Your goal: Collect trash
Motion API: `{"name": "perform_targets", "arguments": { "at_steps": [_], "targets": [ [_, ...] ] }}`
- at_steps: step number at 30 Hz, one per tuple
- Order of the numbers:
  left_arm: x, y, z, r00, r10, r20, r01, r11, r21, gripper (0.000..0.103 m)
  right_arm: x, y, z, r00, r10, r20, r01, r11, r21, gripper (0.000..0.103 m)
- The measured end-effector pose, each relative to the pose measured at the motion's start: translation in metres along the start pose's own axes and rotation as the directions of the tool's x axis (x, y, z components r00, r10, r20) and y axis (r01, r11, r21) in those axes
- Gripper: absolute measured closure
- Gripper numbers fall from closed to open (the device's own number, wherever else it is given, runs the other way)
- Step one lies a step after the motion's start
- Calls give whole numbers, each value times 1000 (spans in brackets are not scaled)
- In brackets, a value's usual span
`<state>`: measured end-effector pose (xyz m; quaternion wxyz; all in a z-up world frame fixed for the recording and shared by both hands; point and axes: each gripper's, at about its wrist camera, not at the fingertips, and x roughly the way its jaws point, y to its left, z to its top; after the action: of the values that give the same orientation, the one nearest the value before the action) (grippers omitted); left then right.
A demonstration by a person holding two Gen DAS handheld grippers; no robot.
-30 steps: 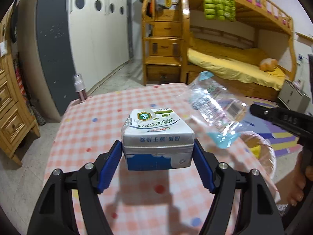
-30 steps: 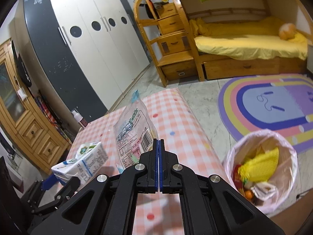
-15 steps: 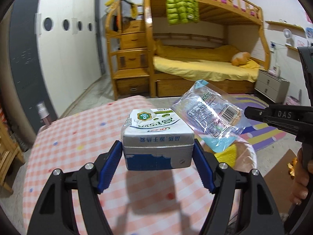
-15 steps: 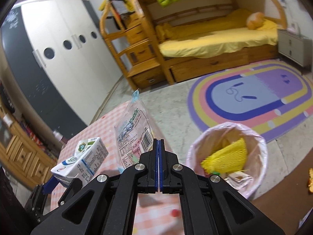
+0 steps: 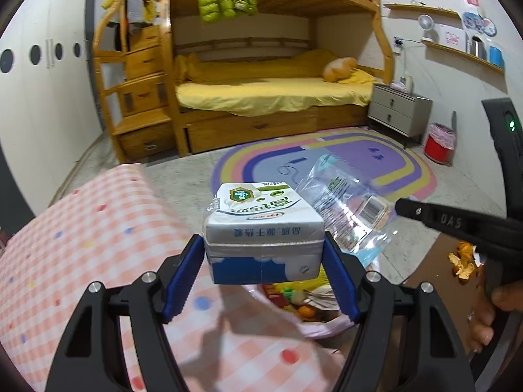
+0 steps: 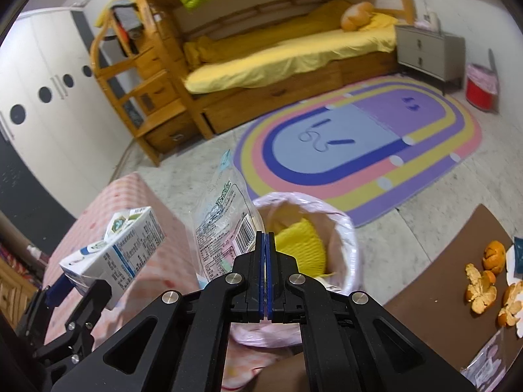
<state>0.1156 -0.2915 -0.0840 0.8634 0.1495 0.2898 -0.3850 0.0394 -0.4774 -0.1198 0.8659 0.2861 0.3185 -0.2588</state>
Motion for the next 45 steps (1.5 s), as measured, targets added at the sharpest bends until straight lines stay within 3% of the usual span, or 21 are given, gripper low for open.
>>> {"name": "perform_targets", "arguments": {
  "at_steps": [5,8,17,25,31,40,45],
  "targets": [
    [23,-9,3,998,-61,-26,61,998,3,32,17,-13,-1,1000,-18,-24,19,999,35,96],
    [27,-11,3,998,-57,-32,57,998,2,23,30,-24,-1,998,-3,-64,8,997,78,66],
    [4,18,-1,1000,10,-19,-12,996,-85,19,11,-17,-3,998,29,-57,-26,998,63,64],
    [-44,56,-16,988,154,-5,-153,979,-132,14,-41,29,-14,993,112,-35,-115,990,-84,47],
    [-88,77,-25,968,249,-11,-248,959,-137,9,-82,74,-32,989,146,-30,-149,953,-264,17],
    [-176,84,-46,947,314,-72,-322,924,-204,7,-141,111,-59,974,216,-61,-223,895,-385,11],
    [-223,92,-64,920,372,-124,-392,887,-244,7,-170,126,-74,957,268,-108,-288,865,-411,11]
  ]
}}
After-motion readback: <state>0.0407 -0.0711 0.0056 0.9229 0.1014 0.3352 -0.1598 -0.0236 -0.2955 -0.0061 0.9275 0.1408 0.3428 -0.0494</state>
